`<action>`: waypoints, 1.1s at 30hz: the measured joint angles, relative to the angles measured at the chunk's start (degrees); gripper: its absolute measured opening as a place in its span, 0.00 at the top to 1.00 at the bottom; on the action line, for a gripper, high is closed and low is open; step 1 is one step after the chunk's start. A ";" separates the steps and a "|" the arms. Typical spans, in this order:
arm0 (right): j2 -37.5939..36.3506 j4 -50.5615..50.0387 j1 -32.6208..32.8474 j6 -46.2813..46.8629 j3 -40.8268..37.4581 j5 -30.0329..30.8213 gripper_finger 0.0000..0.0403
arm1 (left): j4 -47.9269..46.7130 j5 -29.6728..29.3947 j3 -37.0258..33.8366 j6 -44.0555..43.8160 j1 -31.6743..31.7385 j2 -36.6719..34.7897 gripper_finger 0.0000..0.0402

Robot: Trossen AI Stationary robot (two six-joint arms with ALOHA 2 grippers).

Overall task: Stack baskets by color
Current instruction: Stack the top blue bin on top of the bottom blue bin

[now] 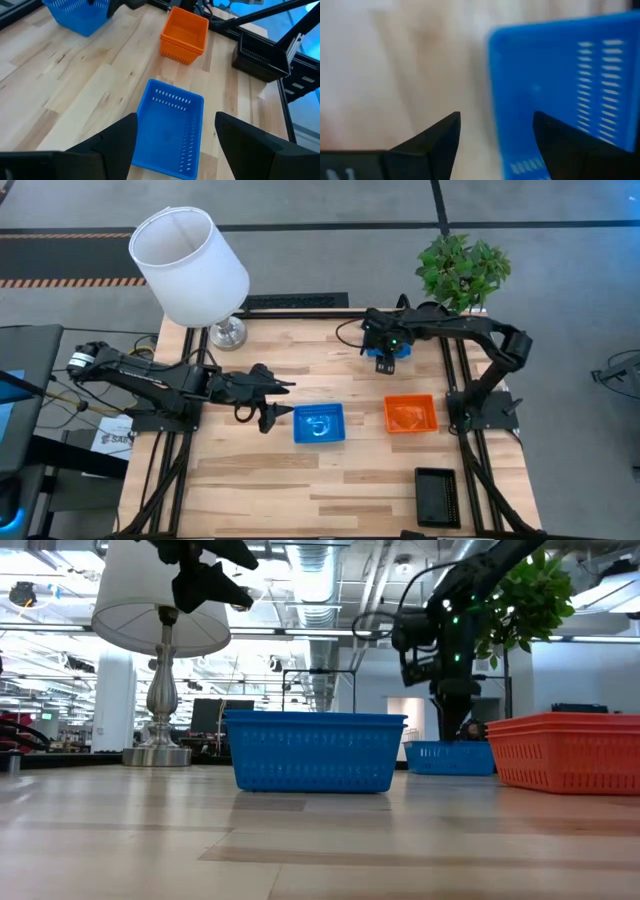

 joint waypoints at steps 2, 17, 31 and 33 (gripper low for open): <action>1.43 0.23 -0.45 -0.88 0.02 1.55 0.33 | 0.06 -0.04 0.00 -0.01 0.02 0.00 0.37; 5.24 1.23 -0.06 -2.66 -0.02 3.03 0.83 | -0.91 0.09 0.00 0.95 0.96 0.00 0.37; -5.76 -6.50 15.69 9.42 10.96 6.43 0.99 | 3.91 -8.71 -9.44 8.66 -0.53 -11.92 0.37; -5.77 -6.91 20.15 14.41 14.19 6.43 0.99 | 7.64 -7.12 -12.38 9.12 -0.02 -13.22 0.37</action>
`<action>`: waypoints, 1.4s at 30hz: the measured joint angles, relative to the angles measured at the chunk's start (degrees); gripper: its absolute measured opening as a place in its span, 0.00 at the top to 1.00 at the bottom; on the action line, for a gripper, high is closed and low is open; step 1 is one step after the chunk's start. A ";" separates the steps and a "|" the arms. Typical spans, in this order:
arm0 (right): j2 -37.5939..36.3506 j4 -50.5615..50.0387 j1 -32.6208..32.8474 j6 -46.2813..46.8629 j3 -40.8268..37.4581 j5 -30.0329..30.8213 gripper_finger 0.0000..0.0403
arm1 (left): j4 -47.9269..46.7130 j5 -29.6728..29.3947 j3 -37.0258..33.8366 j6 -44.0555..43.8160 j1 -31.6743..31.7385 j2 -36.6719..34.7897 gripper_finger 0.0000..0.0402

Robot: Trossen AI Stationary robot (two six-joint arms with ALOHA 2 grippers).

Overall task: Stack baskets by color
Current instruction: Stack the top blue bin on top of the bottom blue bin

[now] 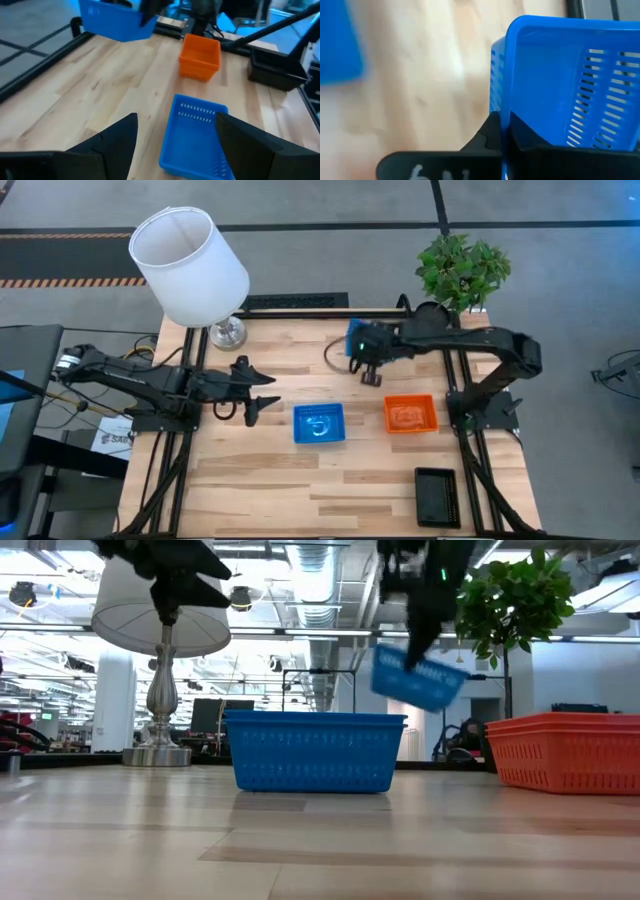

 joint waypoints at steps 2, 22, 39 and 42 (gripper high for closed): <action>0.50 -0.72 4.82 4.45 2.70 -0.02 0.99 | 1.38 1.60 -1.92 0.88 0.63 -0.97 0.37; 27.15 -16.45 26.51 24.56 38.18 4.11 0.99 | 1.99 13.13 -3.03 10.86 7.81 -2.63 0.37; 28.59 -14.84 30.37 28.34 38.83 7.25 0.99 | 2.45 13.59 -3.03 5.46 8.00 -2.61 0.37; 28.58 -12.39 29.86 28.02 38.66 7.62 0.99 | 2.36 13.59 -3.03 5.83 8.00 -2.61 0.37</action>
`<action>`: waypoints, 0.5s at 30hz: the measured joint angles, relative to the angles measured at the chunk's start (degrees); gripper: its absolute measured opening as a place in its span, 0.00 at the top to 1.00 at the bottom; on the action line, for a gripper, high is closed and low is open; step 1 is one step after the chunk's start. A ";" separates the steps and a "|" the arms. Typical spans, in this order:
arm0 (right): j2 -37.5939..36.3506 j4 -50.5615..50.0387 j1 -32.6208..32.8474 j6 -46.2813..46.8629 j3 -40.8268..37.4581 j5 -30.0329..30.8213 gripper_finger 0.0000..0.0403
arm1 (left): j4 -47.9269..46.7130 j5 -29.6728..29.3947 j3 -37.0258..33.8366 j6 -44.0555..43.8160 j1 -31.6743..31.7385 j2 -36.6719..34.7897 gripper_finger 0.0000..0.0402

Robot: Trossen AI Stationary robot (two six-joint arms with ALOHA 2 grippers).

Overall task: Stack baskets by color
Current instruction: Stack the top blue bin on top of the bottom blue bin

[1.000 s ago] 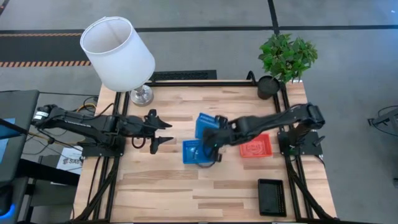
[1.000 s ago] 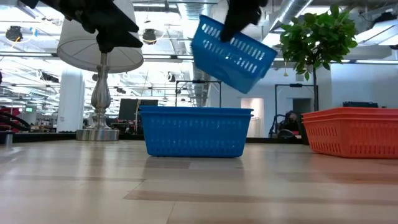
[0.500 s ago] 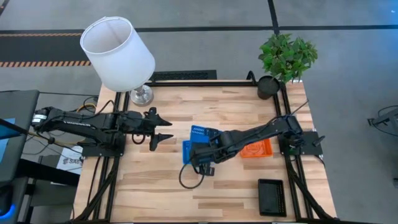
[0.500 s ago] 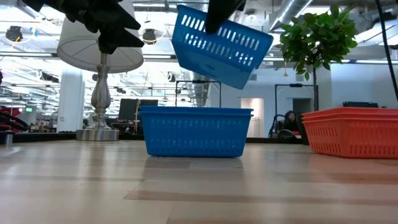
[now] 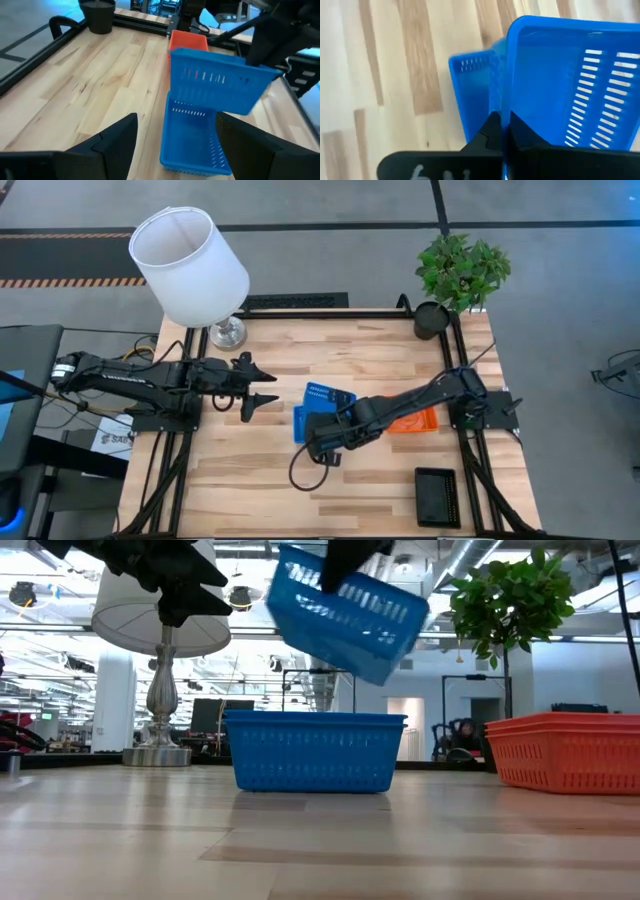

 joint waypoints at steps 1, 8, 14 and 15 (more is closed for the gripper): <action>0.44 1.36 -0.13 -1.55 0.02 0.69 0.99 | -0.27 0.03 0.00 0.57 0.00 0.00 0.37; 4.01 6.28 -0.96 -6.81 0.04 -1.66 0.99 | -2.77 -1.95 0.00 2.25 0.58 0.00 0.37; 6.53 5.89 -1.22 -5.45 -0.09 -2.09 0.99 | -4.76 -1.27 0.00 2.72 3.11 -0.46 0.37; 6.53 5.88 -1.15 -5.45 -0.05 -2.11 0.99 | -5.75 -0.91 0.00 2.78 3.47 -0.46 0.37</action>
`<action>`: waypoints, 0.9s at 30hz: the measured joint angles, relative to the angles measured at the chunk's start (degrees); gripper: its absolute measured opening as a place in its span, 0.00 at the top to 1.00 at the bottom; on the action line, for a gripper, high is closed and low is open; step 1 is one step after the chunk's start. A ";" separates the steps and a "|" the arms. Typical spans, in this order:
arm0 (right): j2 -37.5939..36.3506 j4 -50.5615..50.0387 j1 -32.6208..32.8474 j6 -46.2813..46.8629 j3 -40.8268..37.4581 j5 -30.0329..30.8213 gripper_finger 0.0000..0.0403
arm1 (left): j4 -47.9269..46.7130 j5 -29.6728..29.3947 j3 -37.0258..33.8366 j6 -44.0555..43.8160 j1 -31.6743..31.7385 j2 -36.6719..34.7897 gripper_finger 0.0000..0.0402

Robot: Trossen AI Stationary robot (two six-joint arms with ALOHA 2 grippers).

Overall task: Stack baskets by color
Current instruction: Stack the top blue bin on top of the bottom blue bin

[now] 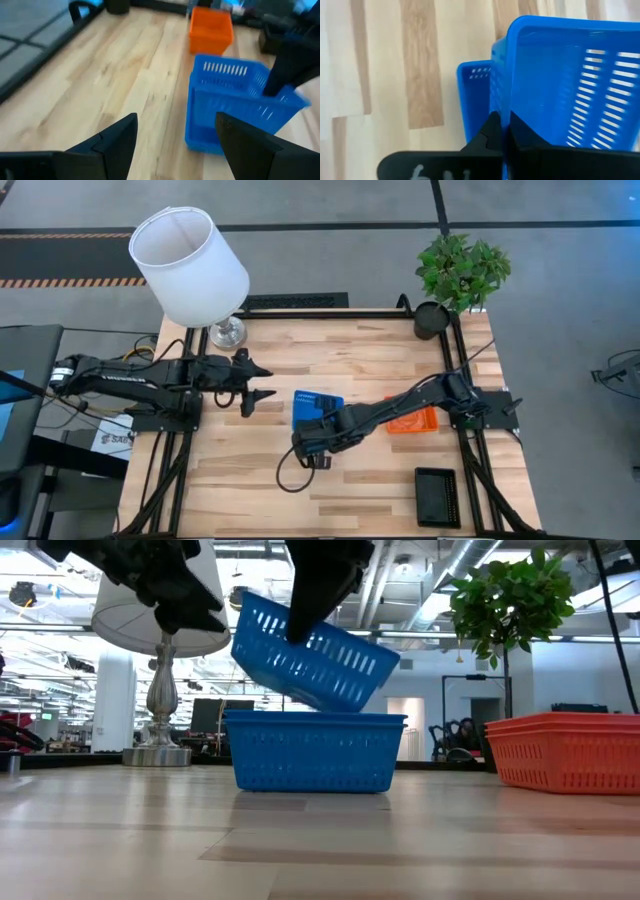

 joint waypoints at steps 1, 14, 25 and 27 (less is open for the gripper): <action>0.00 0.16 0.04 0.00 0.01 0.00 0.99 | -1.00 0.60 -0.01 0.01 0.35 0.04 0.37; 1.70 -0.96 -0.40 -3.39 -0.01 -2.83 0.99 | -2.09 3.01 -0.02 0.46 1.27 0.07 0.37; 3.64 -2.72 -0.83 -3.66 0.05 -3.71 0.96 | -2.17 3.01 -0.02 -0.02 1.27 0.07 0.37; 3.48 -3.00 -0.82 -3.69 0.05 -4.28 0.96 | -2.17 3.01 -0.02 -0.03 1.27 0.07 0.37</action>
